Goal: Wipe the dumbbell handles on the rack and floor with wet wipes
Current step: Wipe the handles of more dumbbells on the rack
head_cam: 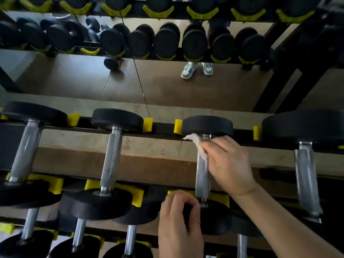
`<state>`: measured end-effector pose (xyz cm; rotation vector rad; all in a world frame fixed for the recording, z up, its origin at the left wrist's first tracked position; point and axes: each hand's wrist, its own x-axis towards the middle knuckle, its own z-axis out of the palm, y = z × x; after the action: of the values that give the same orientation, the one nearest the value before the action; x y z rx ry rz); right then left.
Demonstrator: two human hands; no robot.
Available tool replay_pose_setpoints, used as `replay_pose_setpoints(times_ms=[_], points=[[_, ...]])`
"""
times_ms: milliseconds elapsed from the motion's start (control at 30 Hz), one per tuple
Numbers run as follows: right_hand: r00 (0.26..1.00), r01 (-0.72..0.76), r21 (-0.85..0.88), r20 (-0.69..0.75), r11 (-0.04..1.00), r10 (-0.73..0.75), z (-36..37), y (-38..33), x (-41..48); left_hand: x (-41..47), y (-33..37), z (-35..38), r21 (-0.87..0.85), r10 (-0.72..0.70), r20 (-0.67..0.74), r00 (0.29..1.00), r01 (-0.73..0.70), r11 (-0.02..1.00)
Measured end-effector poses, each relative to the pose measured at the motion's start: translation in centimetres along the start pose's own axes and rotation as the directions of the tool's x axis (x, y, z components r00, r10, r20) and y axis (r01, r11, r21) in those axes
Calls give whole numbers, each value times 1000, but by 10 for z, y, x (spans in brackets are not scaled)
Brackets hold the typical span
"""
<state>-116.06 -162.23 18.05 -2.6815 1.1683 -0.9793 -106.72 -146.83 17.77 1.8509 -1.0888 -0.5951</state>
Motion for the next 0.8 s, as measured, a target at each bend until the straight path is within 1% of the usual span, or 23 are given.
replay_pose_setpoints(times_ms=[67,100,200,267,367,433,500,567,600,633,700,800], points=[[987,-160,-7,-25,987,159,-1,2,-10,4,0,-3,21,0,70,998,-2,1000],[973,-231,21,-19,973,232,-3,3,-16,7,0,-6,38,2,111,994,-7,999],[947,-314,155,-14,937,320,-6,1,-19,19,-1,-14,94,-11,244,970,-12,995],[928,-361,193,-20,912,372,-4,-2,-10,23,-2,-16,112,-12,283,959,-21,993],[889,-457,193,62,868,454,3,-14,-23,25,1,-17,126,17,259,966,-52,991],[856,-517,203,129,832,500,0,-25,-41,23,4,-16,120,8,248,969,-39,992],[807,-590,266,169,762,566,-7,-26,-40,24,8,-15,110,-19,228,973,-7,994],[756,-641,362,144,677,639,-7,-17,-22,27,13,-10,115,-60,221,974,35,993],[748,-641,400,135,655,650,-6,-14,-14,28,16,-6,122,-96,221,971,70,990],[756,-629,415,128,658,642,-4,-14,-10,28,18,-2,133,-137,217,966,110,985],[801,-587,376,139,717,583,-6,-21,-19,26,22,7,147,-190,168,967,166,975],[852,-521,312,239,795,465,-22,-32,-44,21,24,14,175,-197,101,975,177,968]])
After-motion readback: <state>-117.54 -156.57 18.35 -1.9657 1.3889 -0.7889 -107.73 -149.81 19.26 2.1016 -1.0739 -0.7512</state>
